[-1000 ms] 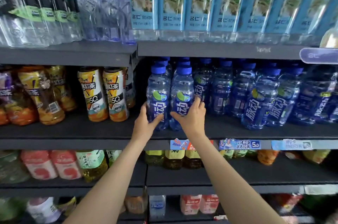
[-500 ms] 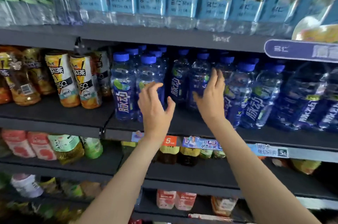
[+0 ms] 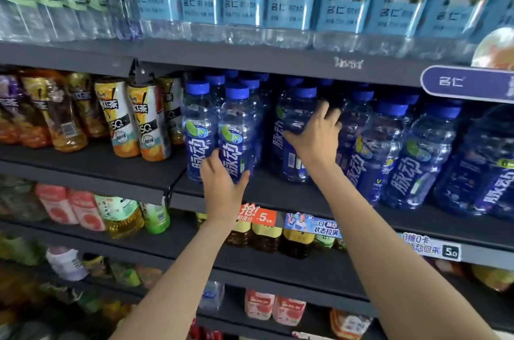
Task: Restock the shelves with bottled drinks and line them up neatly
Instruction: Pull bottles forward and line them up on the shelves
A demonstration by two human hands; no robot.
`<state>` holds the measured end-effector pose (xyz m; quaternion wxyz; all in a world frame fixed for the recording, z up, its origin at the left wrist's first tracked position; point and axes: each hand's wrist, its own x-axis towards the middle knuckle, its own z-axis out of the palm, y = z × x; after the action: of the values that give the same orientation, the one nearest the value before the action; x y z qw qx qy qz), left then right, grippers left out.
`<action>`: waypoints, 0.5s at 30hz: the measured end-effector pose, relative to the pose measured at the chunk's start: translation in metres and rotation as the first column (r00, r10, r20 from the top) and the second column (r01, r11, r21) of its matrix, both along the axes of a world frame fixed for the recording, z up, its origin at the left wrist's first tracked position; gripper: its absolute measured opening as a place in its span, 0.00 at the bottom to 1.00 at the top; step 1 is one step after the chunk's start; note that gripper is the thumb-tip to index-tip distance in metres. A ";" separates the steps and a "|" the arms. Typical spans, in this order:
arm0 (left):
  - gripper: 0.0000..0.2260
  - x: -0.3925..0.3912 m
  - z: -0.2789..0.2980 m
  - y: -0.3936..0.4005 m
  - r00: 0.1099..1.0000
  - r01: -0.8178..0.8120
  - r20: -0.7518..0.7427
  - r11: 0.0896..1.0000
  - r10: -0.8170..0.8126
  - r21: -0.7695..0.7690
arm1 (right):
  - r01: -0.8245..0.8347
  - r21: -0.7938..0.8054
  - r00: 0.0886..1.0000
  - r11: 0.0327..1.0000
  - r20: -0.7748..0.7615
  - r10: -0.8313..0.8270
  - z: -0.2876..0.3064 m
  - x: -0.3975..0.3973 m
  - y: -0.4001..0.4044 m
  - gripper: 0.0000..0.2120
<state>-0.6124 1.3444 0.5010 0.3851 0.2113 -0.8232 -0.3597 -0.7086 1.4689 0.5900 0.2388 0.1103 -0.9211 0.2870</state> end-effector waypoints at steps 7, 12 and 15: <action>0.31 -0.001 -0.001 -0.009 0.999 0.023 0.031 1.000 -0.023 -0.001 | 0.049 0.007 0.998 0.999 0.035 -0.049 -0.005 0.001 -0.045 0.45; 0.29 -0.003 -0.006 -0.013 0.999 0.038 -0.001 0.998 -0.038 -0.041 | -0.066 -0.336 0.951 0.940 0.263 0.161 -0.057 0.010 -0.045 0.46; 0.28 -0.003 -0.008 -0.013 0.999 0.041 -0.003 0.998 -0.041 -0.048 | -0.026 -0.394 0.930 0.919 0.328 0.167 -0.080 0.014 -0.038 0.33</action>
<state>-0.6156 1.3312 0.4933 0.3843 0.1842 -0.8349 -0.3482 -0.6947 1.4310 0.5102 0.0705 0.0540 -0.8683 0.4880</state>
